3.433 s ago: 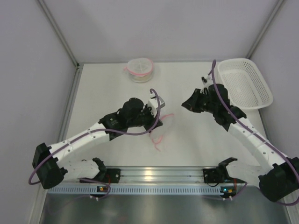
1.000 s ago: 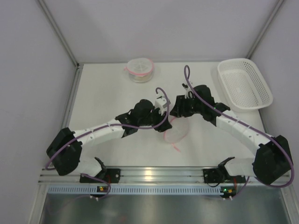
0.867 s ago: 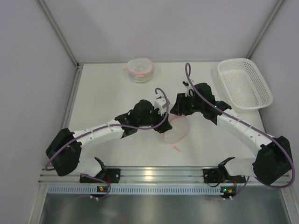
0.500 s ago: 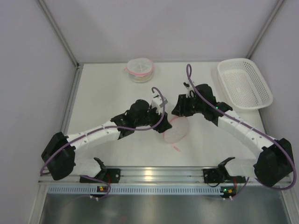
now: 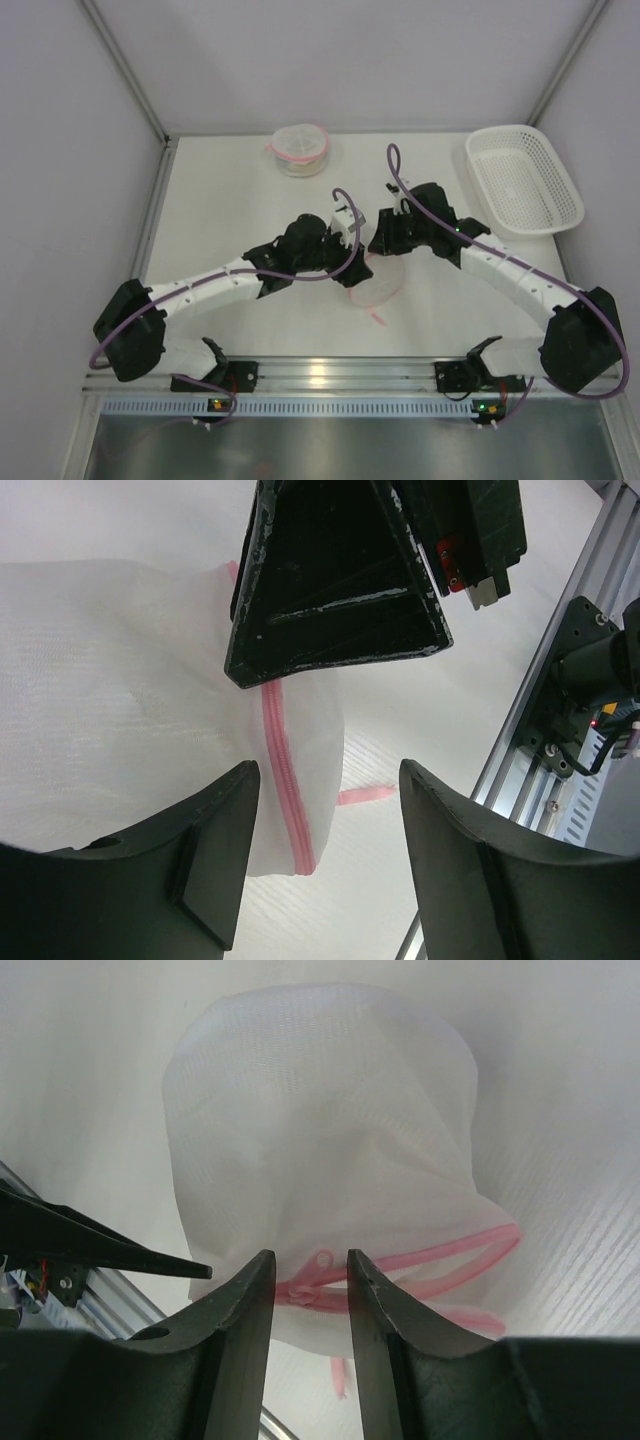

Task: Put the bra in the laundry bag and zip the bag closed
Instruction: Zip the zipper on the laundry bag.

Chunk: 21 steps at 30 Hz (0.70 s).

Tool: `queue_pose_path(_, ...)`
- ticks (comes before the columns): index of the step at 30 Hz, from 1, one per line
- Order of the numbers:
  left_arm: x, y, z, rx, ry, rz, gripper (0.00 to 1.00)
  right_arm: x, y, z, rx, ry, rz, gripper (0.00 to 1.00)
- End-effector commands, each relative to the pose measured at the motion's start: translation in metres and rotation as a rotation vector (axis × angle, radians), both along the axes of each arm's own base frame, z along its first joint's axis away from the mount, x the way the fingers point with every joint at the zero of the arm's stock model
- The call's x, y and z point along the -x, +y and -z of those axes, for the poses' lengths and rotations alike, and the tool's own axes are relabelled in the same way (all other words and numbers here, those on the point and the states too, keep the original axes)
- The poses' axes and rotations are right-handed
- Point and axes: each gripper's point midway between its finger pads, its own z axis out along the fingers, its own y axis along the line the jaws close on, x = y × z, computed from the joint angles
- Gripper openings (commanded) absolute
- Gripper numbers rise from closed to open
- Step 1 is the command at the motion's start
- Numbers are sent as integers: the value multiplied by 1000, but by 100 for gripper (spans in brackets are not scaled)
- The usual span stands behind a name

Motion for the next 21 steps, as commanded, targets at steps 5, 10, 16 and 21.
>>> queue_pose_path(5,-8,-11,-11,18,-36,-5,64,-1,2,-13,19,-44,-20,24)
queue_pose_path(10,-9,-10,-7,11,-29,-13,64,0,3,-12,22,-43,-24,6)
queue_pose_path(16,-13,-11,-5,-6,-13,-36,64,-4,-1,-20,20,-73,13,0)
queue_pose_path(21,-13,-12,3,-25,-2,-37,63,-10,-10,-37,5,-137,85,0)
